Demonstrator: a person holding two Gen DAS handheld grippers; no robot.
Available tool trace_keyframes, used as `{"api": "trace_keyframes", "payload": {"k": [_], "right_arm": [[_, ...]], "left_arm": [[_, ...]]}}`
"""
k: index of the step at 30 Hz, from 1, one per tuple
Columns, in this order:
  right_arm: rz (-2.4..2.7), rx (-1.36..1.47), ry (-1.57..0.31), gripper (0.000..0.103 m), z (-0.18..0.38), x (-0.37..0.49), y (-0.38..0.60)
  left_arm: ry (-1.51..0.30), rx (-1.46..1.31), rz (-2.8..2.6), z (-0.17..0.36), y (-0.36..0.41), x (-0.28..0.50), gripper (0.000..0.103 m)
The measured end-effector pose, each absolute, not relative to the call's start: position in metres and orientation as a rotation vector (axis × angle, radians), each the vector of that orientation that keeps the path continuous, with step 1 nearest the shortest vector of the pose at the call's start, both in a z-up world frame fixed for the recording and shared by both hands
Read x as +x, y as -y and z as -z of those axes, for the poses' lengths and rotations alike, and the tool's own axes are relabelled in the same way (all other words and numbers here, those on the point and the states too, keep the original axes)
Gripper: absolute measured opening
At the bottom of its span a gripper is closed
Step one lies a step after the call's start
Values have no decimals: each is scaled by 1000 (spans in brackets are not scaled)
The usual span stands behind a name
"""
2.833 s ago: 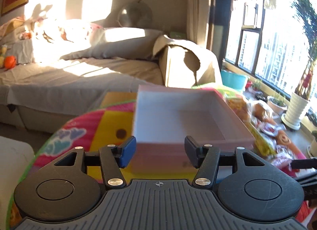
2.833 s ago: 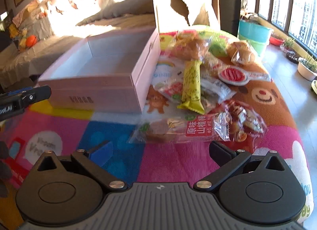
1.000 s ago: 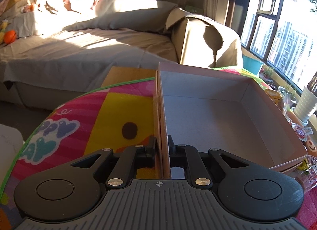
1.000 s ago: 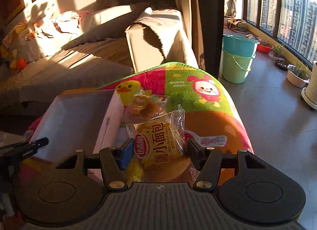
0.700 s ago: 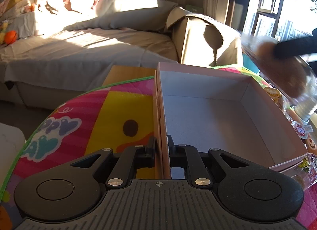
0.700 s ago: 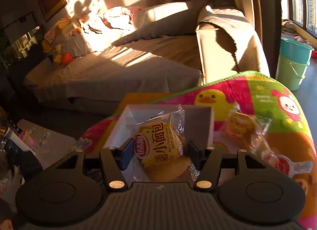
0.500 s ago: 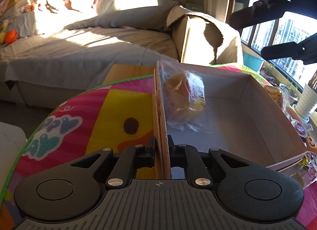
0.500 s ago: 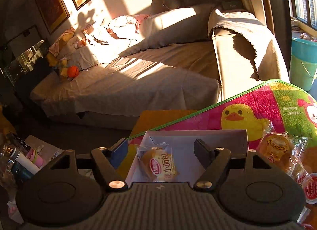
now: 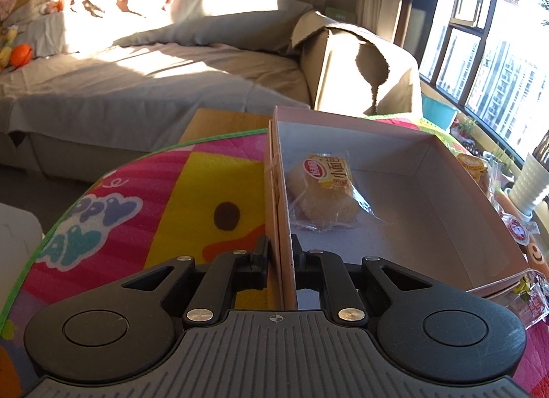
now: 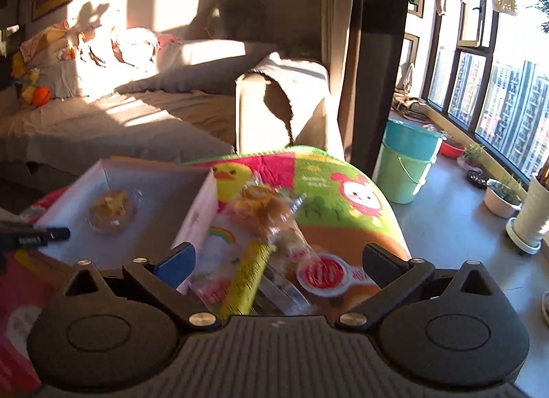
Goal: Organize objects
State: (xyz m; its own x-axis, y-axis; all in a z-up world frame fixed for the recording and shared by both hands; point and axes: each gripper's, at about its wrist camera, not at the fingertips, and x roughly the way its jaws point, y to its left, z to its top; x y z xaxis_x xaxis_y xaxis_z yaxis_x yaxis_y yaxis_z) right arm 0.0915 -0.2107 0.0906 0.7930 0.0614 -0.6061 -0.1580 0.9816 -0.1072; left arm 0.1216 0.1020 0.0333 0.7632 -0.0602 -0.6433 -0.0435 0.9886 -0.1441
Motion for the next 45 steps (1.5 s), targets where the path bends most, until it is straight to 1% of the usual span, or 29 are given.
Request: {"api": "trace_keyframes", "payload": {"k": [4,11,15,19,26,30,33,35,38,42,45], "right_arm": [[-150,-171,-676,103,-65,64,208],[-389,-266,-682,103,-55,58,170],[-405,-231,-720,103,-45,83,169],[-415,-143,-810,103,-35,98,178],[-566,-82,-896,103,-33,49,165],[-695,-141,-868,103,-42,14,142],[-699,-237,-774,103,-54,4,131],[-646,-290,-735,103,-56,13,131],[-565,-304,-752,102,-48,43,138],[-490,-266,-846,102,-30,73,153],[-508,-160,-925,102,-25,68,162]], "left_arm": [[-703,-149,11,-33,-102,122,13],[-706,-144,8,-33,-101,120,13],[-709,-139,5,-34,-100,120,13],[-713,-136,7,-35,-100,119,13],[-713,-140,5,-35,-99,119,14],[-715,-142,9,-35,-99,119,14],[-715,-141,9,-35,-99,119,14],[-715,-144,8,-35,-99,118,14],[-715,-143,8,-35,-99,118,14],[-719,-143,8,-36,-100,117,14],[-720,-145,8,-36,-100,118,14]]}}
